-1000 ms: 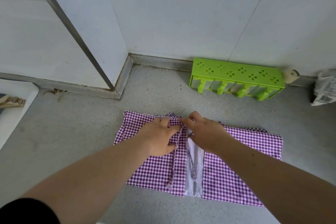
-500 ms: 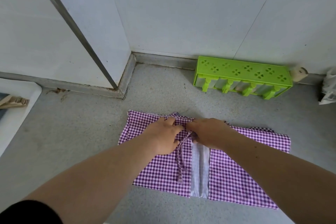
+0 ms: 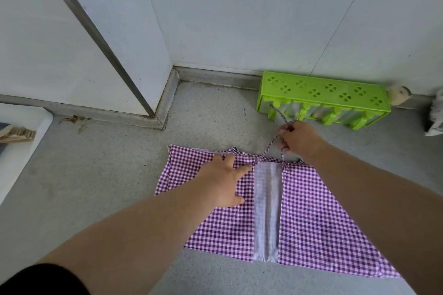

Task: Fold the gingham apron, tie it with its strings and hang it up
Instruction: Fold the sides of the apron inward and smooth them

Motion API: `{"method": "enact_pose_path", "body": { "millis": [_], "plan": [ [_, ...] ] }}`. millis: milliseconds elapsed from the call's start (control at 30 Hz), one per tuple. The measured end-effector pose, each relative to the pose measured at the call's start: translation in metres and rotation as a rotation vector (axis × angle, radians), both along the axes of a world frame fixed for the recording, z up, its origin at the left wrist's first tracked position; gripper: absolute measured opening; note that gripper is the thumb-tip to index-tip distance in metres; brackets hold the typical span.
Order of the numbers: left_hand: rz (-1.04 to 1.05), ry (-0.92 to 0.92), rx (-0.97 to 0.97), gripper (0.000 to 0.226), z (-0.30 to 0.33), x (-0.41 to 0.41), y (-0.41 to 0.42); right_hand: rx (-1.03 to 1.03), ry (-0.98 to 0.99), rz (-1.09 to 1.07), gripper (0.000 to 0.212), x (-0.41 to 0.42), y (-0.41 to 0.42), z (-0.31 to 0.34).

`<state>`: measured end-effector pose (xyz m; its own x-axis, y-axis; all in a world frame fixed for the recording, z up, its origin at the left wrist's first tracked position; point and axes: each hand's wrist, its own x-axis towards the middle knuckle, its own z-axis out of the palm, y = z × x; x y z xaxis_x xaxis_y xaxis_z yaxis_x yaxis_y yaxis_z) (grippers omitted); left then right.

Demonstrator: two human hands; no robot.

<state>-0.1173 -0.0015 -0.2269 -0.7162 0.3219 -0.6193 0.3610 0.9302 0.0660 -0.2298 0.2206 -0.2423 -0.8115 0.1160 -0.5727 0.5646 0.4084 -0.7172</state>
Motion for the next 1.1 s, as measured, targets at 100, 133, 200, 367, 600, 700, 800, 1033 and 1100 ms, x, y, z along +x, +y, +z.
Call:
{"method": "enact_pose_path", "body": {
  "millis": [100,133,200,367,600,700,800,1033,1100],
  "plan": [
    [-0.015,0.000,-0.030,0.105,0.001,-0.004,0.002,0.047,0.109,-0.024,0.020,-0.002,0.009,-0.003],
    [-0.024,0.001,-0.039,0.106,0.001,-0.005,0.003,0.128,0.142,0.007,0.032,0.003,0.012,0.000],
    [-0.038,0.005,-0.049,0.108,0.001,-0.007,0.005,0.294,0.215,0.099,0.044,0.018,0.016,0.006],
    [-0.046,0.006,-0.077,0.110,-0.001,-0.010,0.009,0.586,0.430,0.462,0.027,0.071,0.015,0.018],
    [-0.117,0.098,0.031,0.103,-0.004,0.005,0.014,0.637,0.286,0.767,0.050,0.115,0.017,-0.014],
    [-0.130,0.037,-0.005,0.104,-0.008,0.012,0.014,0.594,0.281,0.829,0.064,0.117,0.018,-0.026],
    [-0.124,0.018,-0.028,0.107,-0.013,0.015,0.014,0.587,0.272,0.863,0.066,0.115,0.015,-0.025],
    [-0.079,0.121,0.075,0.100,-0.011,0.018,-0.015,0.736,0.541,0.554,0.051,0.144,0.022,-0.004],
    [-0.009,0.179,0.087,0.095,-0.008,0.024,-0.031,0.742,0.499,0.686,0.061,0.163,0.023,-0.008]
  ]
}}
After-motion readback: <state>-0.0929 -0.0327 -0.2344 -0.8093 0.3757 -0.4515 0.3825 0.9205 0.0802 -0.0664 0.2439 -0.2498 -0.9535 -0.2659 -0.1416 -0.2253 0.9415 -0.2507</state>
